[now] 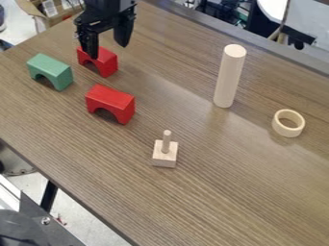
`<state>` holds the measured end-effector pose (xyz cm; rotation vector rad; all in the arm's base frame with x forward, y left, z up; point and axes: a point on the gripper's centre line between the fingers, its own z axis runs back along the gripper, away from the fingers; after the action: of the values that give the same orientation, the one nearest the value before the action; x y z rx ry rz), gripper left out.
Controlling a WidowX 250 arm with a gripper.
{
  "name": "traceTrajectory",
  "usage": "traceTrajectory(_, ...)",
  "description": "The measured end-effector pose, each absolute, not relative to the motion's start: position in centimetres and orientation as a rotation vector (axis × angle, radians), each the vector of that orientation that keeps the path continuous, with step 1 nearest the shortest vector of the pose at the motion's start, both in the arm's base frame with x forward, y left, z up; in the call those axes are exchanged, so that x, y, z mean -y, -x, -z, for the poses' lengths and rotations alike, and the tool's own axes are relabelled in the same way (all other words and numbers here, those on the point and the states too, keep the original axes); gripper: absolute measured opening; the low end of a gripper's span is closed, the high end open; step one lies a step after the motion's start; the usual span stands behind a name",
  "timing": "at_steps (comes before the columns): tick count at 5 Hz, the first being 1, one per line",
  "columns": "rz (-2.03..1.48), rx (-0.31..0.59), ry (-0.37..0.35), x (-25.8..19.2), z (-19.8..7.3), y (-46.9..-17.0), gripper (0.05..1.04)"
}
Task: Put the red arch on top of the green arch
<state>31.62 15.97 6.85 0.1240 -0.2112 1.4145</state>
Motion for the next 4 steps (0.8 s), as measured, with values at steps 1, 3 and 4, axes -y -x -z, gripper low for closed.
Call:
traceTrajectory(1,-1.442,0.219,-0.14,-16.5,-6.9,-31.4,0.999)
traceTrajectory(3,-1.484,0.233,-0.121,-17.0,-6.1,-30.9,0.999)
traceTrajectory(4,-1.544,0.25,-0.074,-17.1,-5.5,-30.9,0.949)
